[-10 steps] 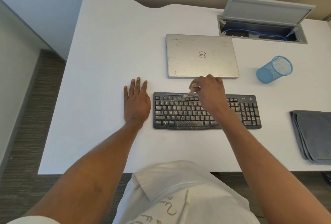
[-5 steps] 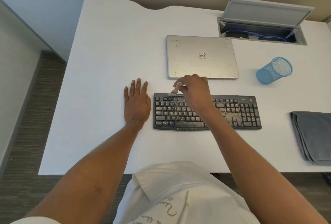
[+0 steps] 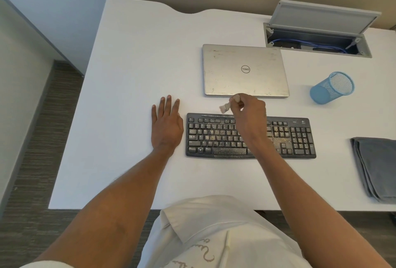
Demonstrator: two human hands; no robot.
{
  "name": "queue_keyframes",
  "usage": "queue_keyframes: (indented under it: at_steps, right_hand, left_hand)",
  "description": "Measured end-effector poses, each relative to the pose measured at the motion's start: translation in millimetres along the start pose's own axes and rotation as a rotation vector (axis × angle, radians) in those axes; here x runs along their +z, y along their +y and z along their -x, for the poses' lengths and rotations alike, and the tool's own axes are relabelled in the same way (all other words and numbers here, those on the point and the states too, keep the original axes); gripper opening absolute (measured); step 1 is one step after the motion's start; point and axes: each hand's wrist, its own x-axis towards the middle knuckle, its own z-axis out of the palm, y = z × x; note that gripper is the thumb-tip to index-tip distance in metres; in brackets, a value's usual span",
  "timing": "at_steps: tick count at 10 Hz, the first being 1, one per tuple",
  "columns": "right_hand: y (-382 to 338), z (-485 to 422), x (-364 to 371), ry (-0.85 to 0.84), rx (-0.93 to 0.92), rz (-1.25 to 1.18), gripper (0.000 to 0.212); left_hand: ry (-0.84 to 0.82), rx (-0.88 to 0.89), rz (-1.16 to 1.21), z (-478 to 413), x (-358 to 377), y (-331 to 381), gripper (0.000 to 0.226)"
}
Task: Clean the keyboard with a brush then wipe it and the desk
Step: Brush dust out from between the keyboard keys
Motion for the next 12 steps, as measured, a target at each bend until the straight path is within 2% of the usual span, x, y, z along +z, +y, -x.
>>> queue_keyframes:
  at_steps: [3,5,7,9,10,12]
  right_hand:
    - [1.0,3.6,9.8,-0.055,0.037,0.045,0.029]
    - [-6.1,5.8,6.1,0.014,0.025,-0.062,0.031]
    - [-0.5,6.1,9.9,-0.080,0.010,0.070,0.029]
    - [-8.7,3.3,1.8,-0.112,-0.058,-0.045,0.020]
    - [-13.4,-4.3,9.2,-0.174,-0.212,0.038,0.013]
    - [-11.2,-6.0,13.4,-0.261,-0.243,0.247,0.017]
  left_hand:
    - [0.007,0.002,0.004,0.2,-0.1,-0.3,0.057]
    - [0.005,-0.002,0.002,0.1,0.4,-0.3,0.057]
    - [0.006,-0.001,0.009,0.1,0.1,0.1,0.057]
    - [0.003,-0.002,0.002,-0.7,0.6,-0.2,0.058]
    - [0.006,0.001,-0.002,-0.7,1.1,-0.3,0.058]
    - [0.005,0.001,-0.002,-0.7,0.7,-0.2,0.058]
